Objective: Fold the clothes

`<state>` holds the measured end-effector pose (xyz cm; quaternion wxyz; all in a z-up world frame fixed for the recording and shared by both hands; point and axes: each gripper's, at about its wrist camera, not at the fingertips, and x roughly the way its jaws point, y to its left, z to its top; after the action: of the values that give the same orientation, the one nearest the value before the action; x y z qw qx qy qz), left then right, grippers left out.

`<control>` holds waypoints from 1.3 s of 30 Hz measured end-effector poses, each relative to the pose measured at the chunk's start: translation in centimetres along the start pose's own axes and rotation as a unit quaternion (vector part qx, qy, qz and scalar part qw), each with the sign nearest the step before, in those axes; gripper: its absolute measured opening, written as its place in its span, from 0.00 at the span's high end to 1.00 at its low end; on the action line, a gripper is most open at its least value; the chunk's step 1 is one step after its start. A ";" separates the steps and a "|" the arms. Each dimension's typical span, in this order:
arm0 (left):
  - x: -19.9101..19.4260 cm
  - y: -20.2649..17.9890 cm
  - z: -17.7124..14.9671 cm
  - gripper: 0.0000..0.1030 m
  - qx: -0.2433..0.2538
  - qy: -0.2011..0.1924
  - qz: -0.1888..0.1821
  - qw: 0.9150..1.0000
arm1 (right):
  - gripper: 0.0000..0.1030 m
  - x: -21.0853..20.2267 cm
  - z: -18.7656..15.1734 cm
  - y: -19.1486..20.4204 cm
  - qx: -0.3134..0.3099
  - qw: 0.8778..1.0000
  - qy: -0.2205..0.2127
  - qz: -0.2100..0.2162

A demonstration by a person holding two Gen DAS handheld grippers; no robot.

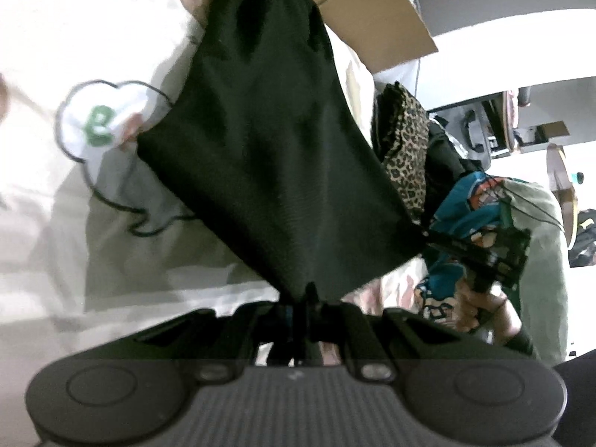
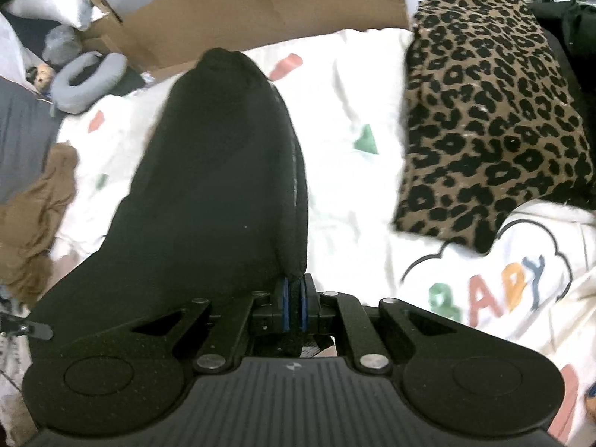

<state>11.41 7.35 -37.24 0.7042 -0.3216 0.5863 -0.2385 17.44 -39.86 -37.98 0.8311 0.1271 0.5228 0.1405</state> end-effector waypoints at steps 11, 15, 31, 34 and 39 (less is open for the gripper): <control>-0.1 4.2 -2.7 0.95 -0.047 -0.007 0.027 0.999 | 0.96 1.4 -4.1 0.9 0.024 0.999 0.028 0.025; 1.4 6.1 -3.4 0.95 -0.064 0.000 0.035 0.997 | 0.96 3.0 -5.5 0.0 0.033 0.998 0.037 0.028; 4.1 8.5 -2.8 0.95 -0.074 0.018 0.051 0.996 | 0.58 6.8 -4.3 -2.7 0.048 0.992 0.055 0.101; 4.3 8.5 -2.8 0.95 -0.075 0.018 0.052 0.996 | 0.58 7.7 -4.2 -3.2 0.069 0.986 0.077 0.129; 4.4 8.9 -2.9 0.95 -0.079 0.017 0.050 0.996 | 0.61 9.1 -4.0 -4.2 0.103 0.973 0.113 0.175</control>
<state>9.03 9.74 -47.00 0.6773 -0.3425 0.6307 -0.1619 18.04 -40.13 -48.72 0.7117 0.2847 0.5946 0.2425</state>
